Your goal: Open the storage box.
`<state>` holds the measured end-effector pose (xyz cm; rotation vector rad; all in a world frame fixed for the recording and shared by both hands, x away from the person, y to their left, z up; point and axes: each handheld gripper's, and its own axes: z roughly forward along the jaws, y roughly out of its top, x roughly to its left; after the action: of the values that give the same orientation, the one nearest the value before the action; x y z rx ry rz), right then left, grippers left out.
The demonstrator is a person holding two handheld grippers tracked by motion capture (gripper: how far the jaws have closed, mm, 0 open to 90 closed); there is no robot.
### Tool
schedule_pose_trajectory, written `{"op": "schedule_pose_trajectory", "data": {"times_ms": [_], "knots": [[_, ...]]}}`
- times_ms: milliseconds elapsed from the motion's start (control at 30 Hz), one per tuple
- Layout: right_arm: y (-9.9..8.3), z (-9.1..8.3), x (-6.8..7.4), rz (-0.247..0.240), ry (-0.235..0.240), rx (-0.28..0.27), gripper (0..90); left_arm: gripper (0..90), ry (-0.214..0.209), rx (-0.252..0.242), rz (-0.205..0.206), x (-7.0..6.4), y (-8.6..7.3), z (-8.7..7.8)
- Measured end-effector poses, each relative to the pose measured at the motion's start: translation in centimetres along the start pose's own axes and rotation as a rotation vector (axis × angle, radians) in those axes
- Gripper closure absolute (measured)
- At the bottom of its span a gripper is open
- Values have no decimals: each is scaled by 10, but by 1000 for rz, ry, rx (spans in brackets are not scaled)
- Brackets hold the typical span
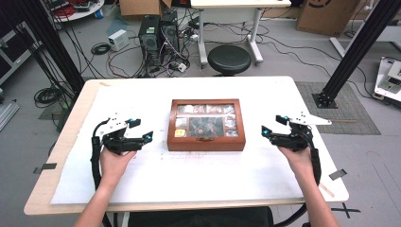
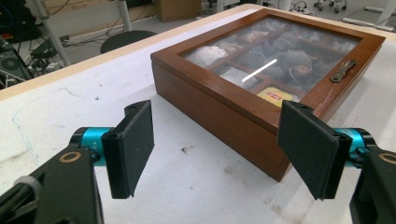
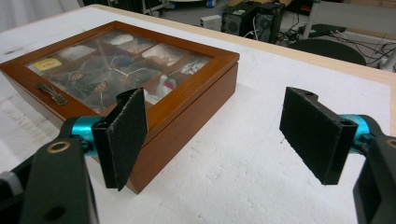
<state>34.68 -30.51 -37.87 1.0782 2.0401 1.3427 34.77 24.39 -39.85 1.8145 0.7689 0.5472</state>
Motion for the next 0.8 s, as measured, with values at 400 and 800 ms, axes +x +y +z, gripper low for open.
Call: {"op": "schedule_pose_trajectory", "data": {"times_ms": [400, 800], "knots": [[2, 2, -1, 5, -10, 4, 238, 274, 20, -5, 6, -1, -3, -7], [4, 6, 0, 2, -10, 4, 239, 273, 32, -4, 10, -1, -7, -10]]}}
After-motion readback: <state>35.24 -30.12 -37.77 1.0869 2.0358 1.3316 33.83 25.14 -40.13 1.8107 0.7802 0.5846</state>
